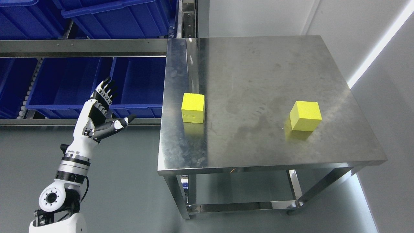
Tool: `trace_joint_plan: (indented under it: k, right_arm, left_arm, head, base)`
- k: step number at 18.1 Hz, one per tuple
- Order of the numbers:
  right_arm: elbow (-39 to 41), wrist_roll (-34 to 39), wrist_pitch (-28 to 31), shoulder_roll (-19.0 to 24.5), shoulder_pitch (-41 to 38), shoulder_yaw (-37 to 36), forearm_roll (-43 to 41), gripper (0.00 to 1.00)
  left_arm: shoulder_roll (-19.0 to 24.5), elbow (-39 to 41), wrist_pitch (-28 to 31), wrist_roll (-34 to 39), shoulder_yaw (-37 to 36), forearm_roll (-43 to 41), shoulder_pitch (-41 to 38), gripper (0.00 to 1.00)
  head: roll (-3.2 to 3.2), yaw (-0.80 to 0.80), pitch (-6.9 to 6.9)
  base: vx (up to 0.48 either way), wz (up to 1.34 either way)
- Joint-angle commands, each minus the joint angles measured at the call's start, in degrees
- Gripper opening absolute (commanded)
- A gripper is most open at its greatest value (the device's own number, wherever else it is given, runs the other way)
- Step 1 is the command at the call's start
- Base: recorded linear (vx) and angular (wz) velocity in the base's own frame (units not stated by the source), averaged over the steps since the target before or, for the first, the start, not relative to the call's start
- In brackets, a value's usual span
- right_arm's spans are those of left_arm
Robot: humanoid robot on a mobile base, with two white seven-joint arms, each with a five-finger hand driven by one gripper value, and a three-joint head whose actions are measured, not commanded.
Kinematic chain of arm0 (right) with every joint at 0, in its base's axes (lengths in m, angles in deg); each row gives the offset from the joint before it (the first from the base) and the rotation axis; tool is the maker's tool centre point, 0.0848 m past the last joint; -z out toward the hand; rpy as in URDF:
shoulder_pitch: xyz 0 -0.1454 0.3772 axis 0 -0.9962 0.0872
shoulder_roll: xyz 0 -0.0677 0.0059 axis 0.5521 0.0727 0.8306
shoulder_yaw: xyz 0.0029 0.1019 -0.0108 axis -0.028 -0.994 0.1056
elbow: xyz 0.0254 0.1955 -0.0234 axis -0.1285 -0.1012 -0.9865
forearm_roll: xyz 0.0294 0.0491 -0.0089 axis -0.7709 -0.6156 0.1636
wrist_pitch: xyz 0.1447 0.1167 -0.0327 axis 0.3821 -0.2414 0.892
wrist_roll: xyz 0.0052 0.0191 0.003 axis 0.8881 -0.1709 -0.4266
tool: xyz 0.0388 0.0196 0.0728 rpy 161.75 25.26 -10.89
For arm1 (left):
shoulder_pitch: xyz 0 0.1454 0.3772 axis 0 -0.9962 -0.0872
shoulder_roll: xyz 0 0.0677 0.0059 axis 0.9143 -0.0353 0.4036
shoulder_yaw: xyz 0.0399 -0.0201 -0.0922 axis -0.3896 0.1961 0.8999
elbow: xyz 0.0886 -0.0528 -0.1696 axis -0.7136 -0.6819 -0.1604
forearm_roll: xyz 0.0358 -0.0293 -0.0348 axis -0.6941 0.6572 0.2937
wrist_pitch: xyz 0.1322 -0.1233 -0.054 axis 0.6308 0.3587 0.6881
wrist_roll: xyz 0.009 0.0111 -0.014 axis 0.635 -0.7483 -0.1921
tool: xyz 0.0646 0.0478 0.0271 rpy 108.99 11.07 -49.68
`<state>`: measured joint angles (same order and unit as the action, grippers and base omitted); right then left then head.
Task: Move yellow foam block to right shelf middle
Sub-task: 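Raise the open left hand toward the nearer yellow foam cube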
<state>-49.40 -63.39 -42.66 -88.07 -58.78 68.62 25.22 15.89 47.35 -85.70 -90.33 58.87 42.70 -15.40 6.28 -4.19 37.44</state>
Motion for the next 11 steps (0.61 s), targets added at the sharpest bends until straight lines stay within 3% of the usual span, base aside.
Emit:
trace_joint_plan:
  k: [1, 11]
  right_arm:
    - [1.0, -0.28, -0.38, -1.0, 0.0, -0.02, 0.44, 1.0]
    - [1.0, -0.28, -0.38, -1.0, 0.0, 0.07, 0.44, 1.0]
  left_arm:
    - [1.0, -0.15, 0.01, -0.07, -1.45, 0.0, -0.5, 1.0]
    - [1.0, -0.06, -0.79, -4.03, -2.78, 0.18, -0.85, 1.0]
  head:
    - [0.0, 0.0, 0.0]
    - [0.0, 0.0, 0.0]
  base:
    - [0.0, 0.0]
    - [0.0, 0.0]
